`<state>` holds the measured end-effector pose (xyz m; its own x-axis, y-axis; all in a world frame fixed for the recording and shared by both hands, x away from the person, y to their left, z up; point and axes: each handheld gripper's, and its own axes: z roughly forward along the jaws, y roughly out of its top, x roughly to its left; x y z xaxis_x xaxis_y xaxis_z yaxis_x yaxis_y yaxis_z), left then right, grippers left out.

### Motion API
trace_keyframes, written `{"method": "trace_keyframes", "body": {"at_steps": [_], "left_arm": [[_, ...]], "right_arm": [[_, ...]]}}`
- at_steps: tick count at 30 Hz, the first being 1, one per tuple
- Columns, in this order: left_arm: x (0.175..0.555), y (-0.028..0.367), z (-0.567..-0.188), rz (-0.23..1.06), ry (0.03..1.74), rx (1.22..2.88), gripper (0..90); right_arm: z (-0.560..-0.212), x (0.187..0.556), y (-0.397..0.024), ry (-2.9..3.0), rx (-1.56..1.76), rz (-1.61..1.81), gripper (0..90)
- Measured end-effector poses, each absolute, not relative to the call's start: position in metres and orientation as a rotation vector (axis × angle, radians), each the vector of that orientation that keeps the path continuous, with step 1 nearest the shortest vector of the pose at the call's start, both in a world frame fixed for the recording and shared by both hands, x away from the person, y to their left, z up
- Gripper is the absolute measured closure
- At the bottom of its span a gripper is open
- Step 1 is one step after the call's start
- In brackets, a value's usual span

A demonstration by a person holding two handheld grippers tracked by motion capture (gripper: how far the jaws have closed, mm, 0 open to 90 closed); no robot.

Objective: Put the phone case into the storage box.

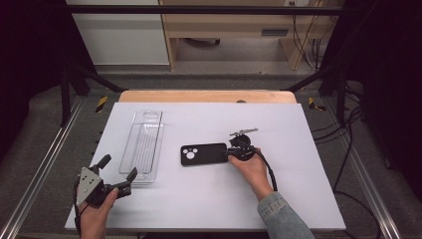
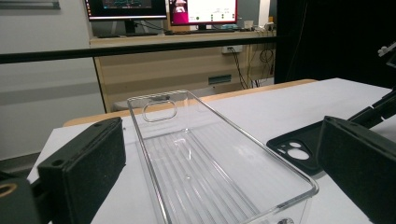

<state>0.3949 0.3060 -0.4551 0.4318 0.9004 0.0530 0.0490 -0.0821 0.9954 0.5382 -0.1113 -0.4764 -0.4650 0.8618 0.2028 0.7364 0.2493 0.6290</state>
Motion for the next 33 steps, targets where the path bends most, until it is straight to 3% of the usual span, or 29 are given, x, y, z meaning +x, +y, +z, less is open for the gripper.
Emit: {"method": "trace_keyframes", "body": {"at_steps": [21,33], "left_arm": [[0.396,0.305,-0.455,0.892,0.883,1.489,1.0],[0.395,0.305,-0.455,0.897,0.885,1.485,1.1]], "right_arm": [[-0.483,0.529,-0.110,2.263,1.505,1.026,75.6],[-0.487,0.525,-0.111,2.169,1.591,1.078,84.0]]}}
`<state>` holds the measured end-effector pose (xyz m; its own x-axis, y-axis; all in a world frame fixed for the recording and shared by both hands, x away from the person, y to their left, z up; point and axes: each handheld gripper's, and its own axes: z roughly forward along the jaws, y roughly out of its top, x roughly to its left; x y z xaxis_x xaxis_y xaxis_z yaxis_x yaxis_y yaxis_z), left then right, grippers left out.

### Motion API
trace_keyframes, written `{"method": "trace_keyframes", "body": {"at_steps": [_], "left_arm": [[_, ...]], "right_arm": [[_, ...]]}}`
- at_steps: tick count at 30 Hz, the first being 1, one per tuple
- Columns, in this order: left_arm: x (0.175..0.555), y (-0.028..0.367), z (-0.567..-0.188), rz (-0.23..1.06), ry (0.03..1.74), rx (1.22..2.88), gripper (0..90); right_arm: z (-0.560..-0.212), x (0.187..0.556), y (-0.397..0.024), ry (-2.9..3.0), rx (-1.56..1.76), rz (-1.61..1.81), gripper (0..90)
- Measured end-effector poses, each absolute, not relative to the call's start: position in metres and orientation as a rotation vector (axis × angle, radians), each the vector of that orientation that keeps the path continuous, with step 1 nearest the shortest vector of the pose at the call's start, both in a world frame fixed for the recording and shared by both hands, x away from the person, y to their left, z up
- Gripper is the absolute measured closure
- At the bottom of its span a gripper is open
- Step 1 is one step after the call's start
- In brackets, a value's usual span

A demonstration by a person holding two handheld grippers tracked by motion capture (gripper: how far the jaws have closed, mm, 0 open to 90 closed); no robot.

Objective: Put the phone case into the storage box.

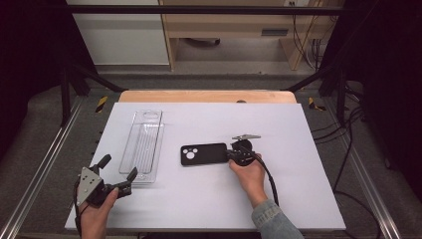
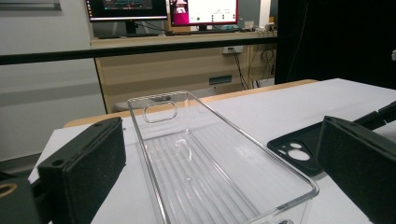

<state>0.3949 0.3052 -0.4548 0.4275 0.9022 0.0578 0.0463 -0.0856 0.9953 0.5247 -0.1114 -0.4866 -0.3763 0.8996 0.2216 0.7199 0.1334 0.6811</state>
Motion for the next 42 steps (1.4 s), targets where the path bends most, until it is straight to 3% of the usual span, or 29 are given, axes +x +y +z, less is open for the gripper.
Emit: {"method": "trace_keyframes", "body": {"at_steps": [17,31,42], "left_arm": [[0.395,0.305,-0.455,0.901,0.886,1.486,1.4],[0.392,0.302,-0.451,0.871,0.906,1.461,1.3],[0.392,0.266,-0.431,0.766,0.908,1.488,0.0]], "right_arm": [[-0.489,0.524,-0.115,2.072,1.697,1.179,88.5],[-0.461,0.520,-0.134,1.978,1.596,1.264,88.7],[-0.450,0.515,-0.159,1.928,1.521,1.332,88.7]]}}
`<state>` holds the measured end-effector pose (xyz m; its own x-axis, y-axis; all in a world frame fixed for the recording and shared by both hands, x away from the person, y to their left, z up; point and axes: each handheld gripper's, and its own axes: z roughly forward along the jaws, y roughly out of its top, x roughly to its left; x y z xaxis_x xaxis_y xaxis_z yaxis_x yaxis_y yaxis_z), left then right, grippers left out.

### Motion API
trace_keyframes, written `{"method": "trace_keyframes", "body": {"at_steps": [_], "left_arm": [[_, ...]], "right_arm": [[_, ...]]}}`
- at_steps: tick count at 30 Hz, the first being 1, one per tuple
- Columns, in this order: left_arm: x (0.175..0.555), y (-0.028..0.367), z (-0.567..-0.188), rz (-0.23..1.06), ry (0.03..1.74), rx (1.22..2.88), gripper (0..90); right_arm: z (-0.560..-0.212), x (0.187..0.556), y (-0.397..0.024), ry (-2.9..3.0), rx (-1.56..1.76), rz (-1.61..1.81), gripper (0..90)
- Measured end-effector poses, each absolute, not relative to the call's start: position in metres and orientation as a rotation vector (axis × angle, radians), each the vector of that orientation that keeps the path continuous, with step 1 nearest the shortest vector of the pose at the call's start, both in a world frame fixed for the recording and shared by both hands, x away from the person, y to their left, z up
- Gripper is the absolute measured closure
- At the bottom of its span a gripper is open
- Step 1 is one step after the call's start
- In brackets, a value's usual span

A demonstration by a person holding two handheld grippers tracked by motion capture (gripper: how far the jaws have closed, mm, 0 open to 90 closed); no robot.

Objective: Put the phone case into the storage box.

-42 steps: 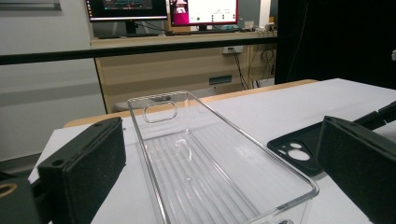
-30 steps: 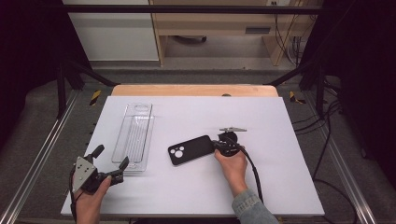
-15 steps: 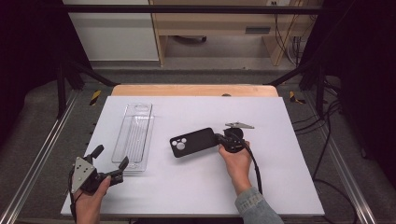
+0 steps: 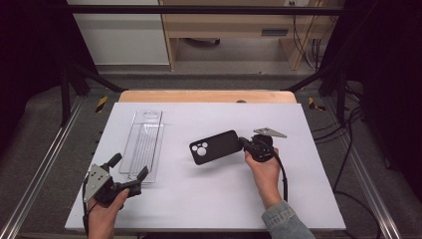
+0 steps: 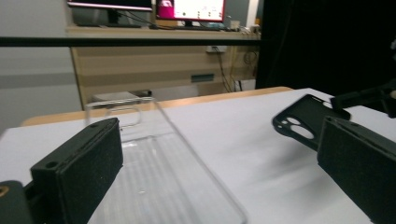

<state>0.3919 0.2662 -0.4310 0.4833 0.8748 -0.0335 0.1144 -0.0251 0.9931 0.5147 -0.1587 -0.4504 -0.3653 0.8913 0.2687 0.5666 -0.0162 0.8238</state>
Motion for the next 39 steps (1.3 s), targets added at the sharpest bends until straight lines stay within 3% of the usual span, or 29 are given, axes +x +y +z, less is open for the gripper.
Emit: {"method": "trace_keyframes", "body": {"at_steps": [8,39], "left_arm": [[0.398,0.227,-0.414,0.642,0.894,1.525,0.3],[0.413,0.140,-0.394,0.549,0.855,1.675,1.5]], "right_arm": [[-0.443,0.510,-0.173,1.886,1.487,1.377,88.7],[-0.422,0.490,-0.184,1.750,1.433,1.460,88.7]]}}
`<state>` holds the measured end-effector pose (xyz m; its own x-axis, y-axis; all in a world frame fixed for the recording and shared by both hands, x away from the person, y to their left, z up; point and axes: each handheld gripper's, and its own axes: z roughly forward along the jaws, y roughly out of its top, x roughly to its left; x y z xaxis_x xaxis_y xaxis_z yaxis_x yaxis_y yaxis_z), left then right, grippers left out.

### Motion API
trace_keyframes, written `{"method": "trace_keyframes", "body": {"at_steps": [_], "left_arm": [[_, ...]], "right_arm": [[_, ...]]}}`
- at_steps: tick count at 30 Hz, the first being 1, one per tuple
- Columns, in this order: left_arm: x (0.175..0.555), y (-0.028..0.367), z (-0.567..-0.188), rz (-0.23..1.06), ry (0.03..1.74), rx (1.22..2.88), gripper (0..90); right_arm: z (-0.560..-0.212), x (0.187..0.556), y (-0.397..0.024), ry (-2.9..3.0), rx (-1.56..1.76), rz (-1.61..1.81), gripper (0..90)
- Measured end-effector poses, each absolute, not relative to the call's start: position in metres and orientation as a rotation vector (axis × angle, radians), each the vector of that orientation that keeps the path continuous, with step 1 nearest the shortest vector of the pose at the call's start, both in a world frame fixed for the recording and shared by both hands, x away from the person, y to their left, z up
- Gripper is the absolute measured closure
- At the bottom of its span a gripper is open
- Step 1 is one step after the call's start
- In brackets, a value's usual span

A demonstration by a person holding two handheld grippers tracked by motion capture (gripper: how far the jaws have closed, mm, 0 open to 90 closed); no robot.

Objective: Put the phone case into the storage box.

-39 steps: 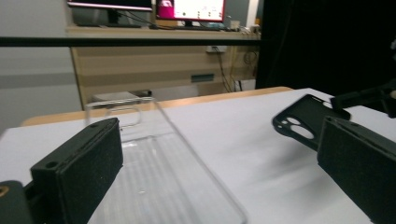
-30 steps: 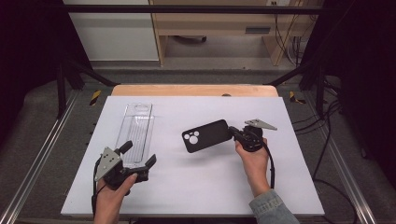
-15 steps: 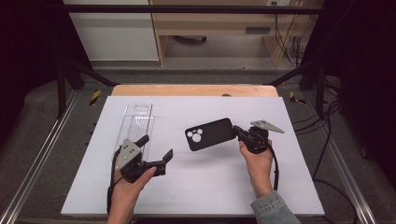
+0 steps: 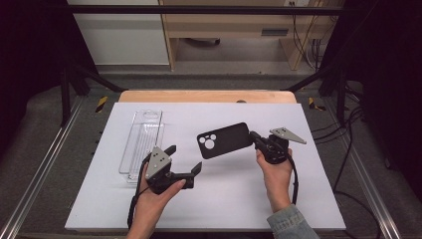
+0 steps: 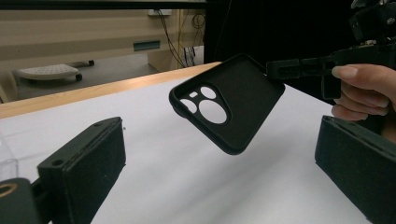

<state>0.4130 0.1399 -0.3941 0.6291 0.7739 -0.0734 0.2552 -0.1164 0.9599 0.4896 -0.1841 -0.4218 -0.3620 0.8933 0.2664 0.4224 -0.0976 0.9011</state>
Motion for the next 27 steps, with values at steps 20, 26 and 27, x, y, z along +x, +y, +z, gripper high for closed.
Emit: {"method": "trace_keyframes", "body": {"at_steps": [20,26,27], "left_arm": [[0.418,0.130,-0.392,0.527,0.888,1.663,1.8],[0.424,0.130,-0.397,0.493,0.922,1.654,2.8],[0.426,0.130,-0.398,0.478,0.936,1.649,3.2]], "right_arm": [[-0.413,0.480,-0.177,1.707,1.355,1.507,88.8],[-0.413,0.478,-0.173,1.707,1.334,1.507,88.9],[-0.413,0.478,-0.173,1.707,1.332,1.510,88.8]]}}
